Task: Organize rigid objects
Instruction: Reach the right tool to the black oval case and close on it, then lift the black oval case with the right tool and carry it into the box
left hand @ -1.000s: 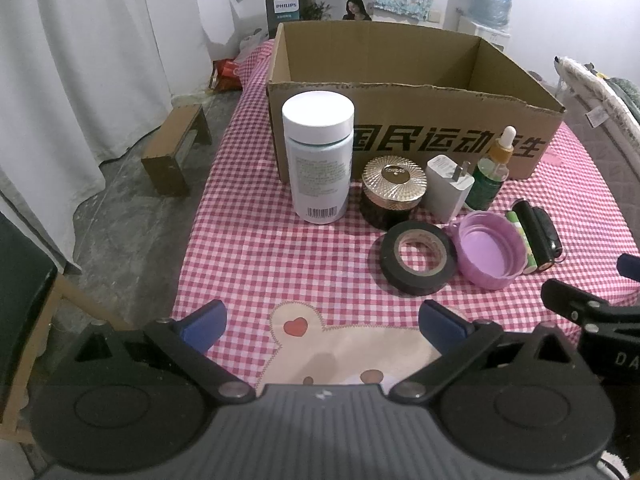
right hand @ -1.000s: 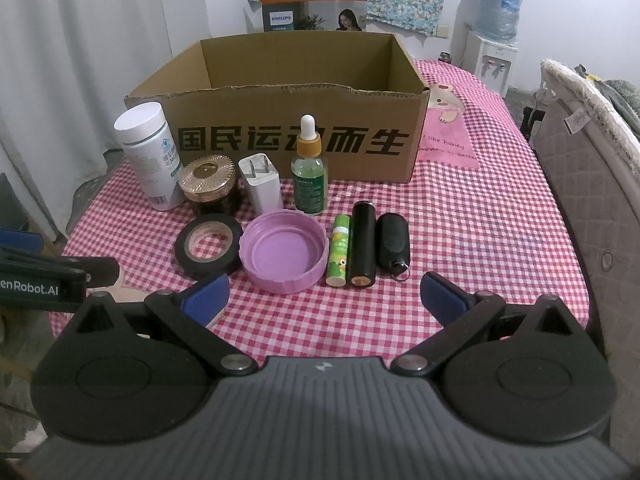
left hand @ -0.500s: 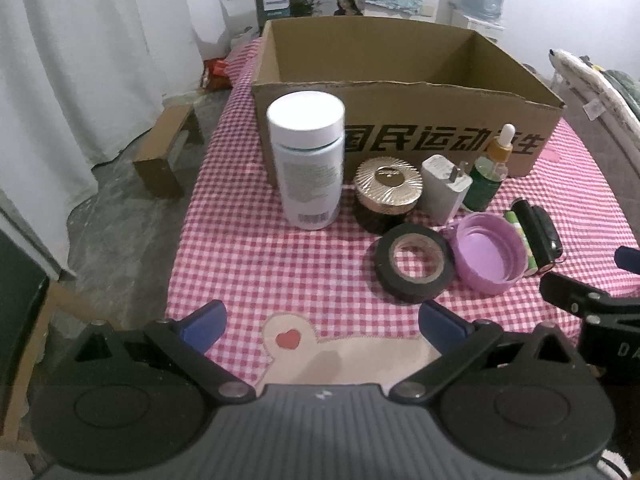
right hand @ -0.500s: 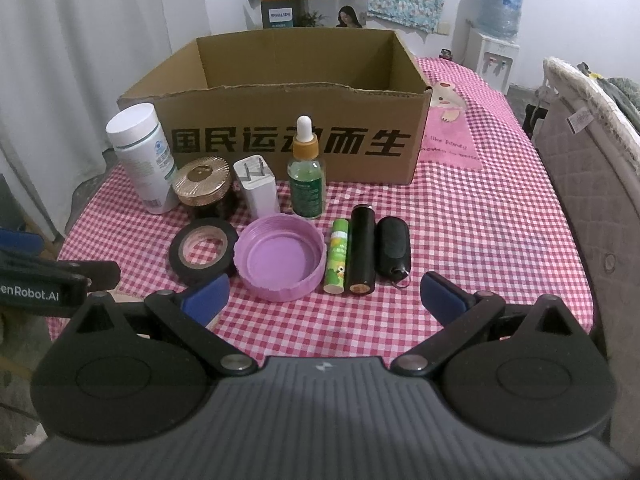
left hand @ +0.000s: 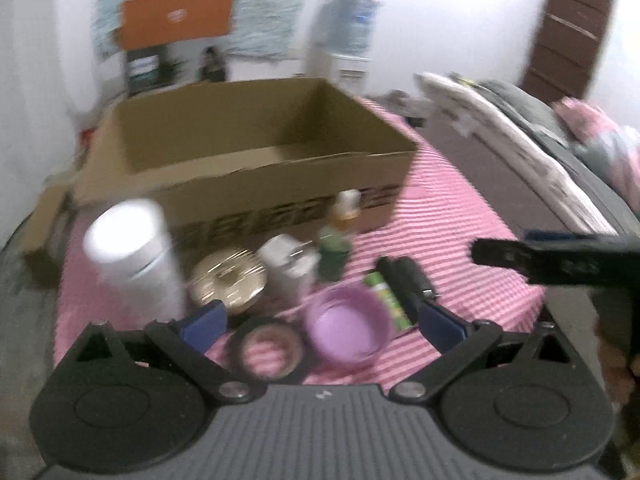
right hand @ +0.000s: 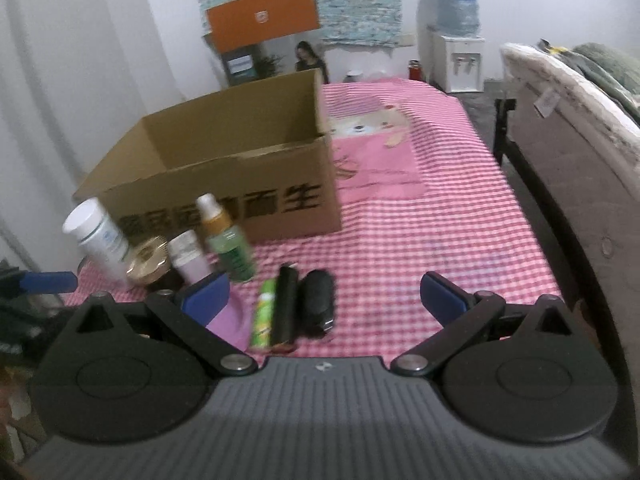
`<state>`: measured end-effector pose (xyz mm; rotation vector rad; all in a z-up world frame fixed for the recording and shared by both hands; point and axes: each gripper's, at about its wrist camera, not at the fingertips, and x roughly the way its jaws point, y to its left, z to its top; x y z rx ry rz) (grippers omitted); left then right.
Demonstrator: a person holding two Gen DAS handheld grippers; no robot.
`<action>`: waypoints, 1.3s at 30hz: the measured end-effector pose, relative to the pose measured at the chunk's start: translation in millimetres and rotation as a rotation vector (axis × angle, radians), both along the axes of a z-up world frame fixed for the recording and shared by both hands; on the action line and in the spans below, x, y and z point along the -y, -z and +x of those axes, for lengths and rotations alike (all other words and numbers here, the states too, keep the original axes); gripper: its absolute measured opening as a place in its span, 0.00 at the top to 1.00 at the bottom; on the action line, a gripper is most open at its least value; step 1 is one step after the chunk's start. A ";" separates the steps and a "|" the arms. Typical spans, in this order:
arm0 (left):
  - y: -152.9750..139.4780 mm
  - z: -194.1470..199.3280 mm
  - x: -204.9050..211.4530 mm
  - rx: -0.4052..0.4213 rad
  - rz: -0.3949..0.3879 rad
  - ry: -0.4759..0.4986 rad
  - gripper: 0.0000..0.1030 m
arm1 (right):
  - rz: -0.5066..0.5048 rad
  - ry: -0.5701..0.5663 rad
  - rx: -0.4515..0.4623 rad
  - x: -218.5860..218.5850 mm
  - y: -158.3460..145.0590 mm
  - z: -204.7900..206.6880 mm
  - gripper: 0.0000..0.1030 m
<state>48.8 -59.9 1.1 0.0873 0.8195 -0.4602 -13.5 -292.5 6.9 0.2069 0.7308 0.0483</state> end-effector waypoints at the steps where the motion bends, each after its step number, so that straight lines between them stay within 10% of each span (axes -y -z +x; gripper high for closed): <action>1: 0.3 2.0 9.3 0.011 0.009 0.035 0.02 | 0.007 0.002 -0.007 5.5 2.1 4.9 0.02; 5: 7.9 10.1 47.5 0.024 0.052 0.160 0.16 | 0.051 -0.025 -0.068 15.8 15.0 26.7 0.12; 10: 23.1 15.1 76.6 -0.005 0.073 0.255 0.37 | 0.074 -0.094 -0.176 6.9 35.3 53.5 0.50; 18: 39.1 26.2 88.2 -0.059 0.063 0.301 0.57 | 0.052 -0.186 -0.279 -10.9 54.6 84.3 0.74; 39: 59.7 65.3 135.3 -0.151 0.102 0.415 0.58 | 0.220 -0.122 -0.311 36.6 65.7 93.9 0.81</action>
